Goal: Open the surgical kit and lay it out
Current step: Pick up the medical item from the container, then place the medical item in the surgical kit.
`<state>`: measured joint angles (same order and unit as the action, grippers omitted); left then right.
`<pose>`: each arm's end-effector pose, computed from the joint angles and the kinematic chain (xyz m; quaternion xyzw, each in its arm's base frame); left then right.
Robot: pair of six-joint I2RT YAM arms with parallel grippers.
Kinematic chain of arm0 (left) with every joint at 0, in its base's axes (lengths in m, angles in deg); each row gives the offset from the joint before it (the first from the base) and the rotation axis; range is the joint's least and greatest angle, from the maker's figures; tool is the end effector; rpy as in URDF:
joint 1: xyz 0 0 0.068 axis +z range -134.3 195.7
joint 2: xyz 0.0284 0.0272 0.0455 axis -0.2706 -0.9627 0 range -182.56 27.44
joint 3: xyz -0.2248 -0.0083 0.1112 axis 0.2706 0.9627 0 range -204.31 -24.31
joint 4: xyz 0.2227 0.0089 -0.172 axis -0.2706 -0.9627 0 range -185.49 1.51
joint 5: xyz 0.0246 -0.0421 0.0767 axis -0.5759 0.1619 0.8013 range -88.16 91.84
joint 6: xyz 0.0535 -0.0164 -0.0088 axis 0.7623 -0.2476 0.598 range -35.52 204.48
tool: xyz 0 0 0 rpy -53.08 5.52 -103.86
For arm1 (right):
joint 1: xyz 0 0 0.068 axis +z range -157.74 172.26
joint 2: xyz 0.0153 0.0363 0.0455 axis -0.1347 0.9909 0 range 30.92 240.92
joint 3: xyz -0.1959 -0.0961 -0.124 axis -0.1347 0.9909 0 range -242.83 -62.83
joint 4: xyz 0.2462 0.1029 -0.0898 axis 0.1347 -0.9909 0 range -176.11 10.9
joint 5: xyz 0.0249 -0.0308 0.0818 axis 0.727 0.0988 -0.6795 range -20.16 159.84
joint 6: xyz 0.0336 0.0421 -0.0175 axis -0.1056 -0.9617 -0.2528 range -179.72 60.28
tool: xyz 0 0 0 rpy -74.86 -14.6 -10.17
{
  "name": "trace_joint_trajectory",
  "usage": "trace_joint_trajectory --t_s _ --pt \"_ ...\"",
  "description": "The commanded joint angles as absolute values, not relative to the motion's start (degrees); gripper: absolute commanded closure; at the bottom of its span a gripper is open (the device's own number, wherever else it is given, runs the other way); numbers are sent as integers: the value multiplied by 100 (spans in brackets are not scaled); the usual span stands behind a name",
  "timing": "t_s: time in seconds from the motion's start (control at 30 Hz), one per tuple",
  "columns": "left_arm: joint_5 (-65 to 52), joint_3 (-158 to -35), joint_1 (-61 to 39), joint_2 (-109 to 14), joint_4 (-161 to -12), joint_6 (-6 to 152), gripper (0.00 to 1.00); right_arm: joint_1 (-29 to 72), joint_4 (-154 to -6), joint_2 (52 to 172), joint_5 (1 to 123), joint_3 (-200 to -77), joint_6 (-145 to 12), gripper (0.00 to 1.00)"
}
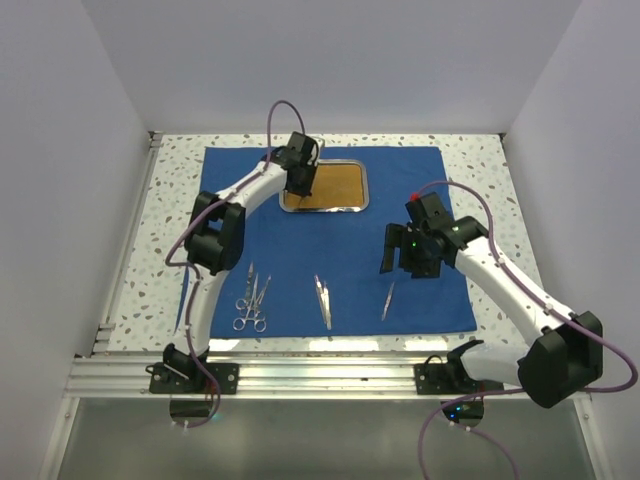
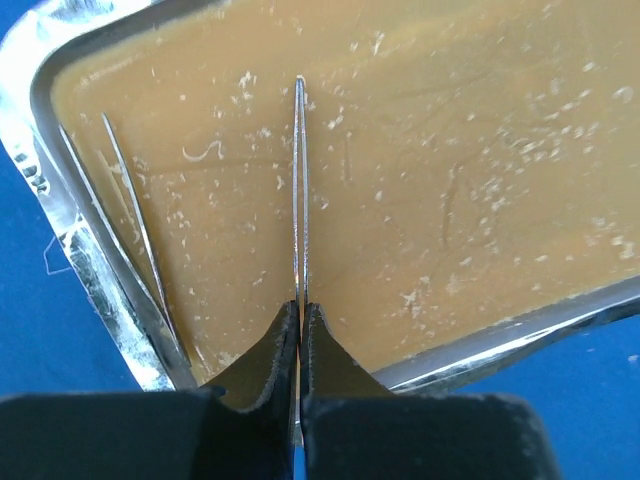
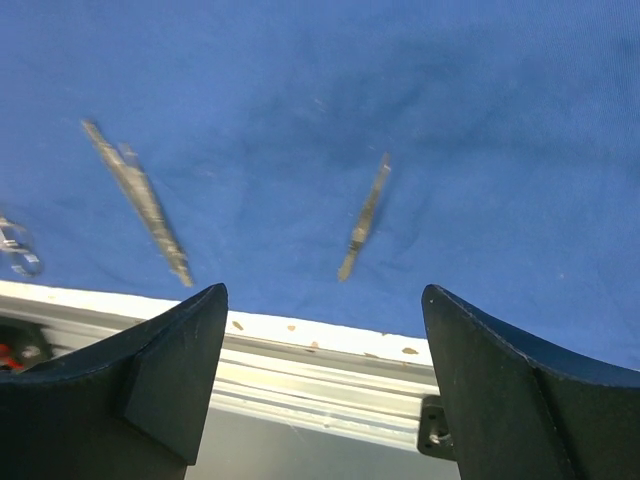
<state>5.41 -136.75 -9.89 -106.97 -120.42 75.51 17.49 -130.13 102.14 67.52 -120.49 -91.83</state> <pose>0.4747 -0.2246 0.1502 0.1278 0.9417 -0.0637 0.3046 0.2382 0.1140 0.2354 0.0541 0.9738 0.1229 0.1835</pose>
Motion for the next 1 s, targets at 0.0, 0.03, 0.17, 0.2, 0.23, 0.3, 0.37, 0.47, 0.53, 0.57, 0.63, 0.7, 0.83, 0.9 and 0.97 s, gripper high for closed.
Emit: trace_joint_trajectory --t_s 0.0,0.03,0.17,0.2,0.23,0.3,0.37,0.47,0.53,0.57,0.63,0.7,0.83,0.9,0.97 --pt "247 -14181 -962 -10537 -12093 7394 100 1757 -12746 10114 6442 -12680 -8925 17" --pt "45 -14217 -944 -10458 -12049 7167 100 1766 -12536 10132 6335 -12925 -8907 17" --pt "-1218 -13964 -944 -9896 -11549 6279 100 1766 -12025 10386 5887 -13576 -8846 15" --pt "-1440 -13823 -953 -9790 -11191 6059 100 1757 -11893 10482 5799 -13699 -8854 15" --pt "-1607 -13665 -970 -9537 -10996 5631 100 1766 -11831 10649 5676 -13918 -8872 15" --pt "-1890 -13243 -1075 -9316 -10522 5250 100 1775 -11752 10817 5596 -14104 -8968 15" --pt "-1943 -13005 -1181 -9009 -10344 4872 100 1775 -11646 11018 5561 -14333 -9021 15" --pt "-2048 -12873 -1374 -8647 -10089 4494 100 1766 -11576 11177 5718 -14509 -9091 15" --pt "-2145 -12759 -1471 -8393 -9853 4152 100 1757 -11523 11221 5815 -14570 -9100 16" --pt "-2232 -12567 -1497 -8313 -9738 4020 100 1766 -11488 11248 5876 -14579 -9092 16" --pt "-2303 -12337 -1550 -8059 -9369 3617 100 1766 -11435 11274 5938 -14614 -9101 17" --pt "-2417 -12091 -1611 -7953 -9141 3430 100 1766 -11400 11292 6035 -14641 -9109 18" --pt "-2374 -12002 -1752 -7768 -9218 3394 100 1775 -11303 11213 6202 -14650 -9144 18" --pt "-2391 -11853 -1814 -7680 -9114 3333 100 1775 -11268 11169 6325 -14615 -9162 19" --pt "-2400 -11730 -1849 -7583 -9061 3262 100 1766 -11233 11073 6527 -14562 -9197 19"
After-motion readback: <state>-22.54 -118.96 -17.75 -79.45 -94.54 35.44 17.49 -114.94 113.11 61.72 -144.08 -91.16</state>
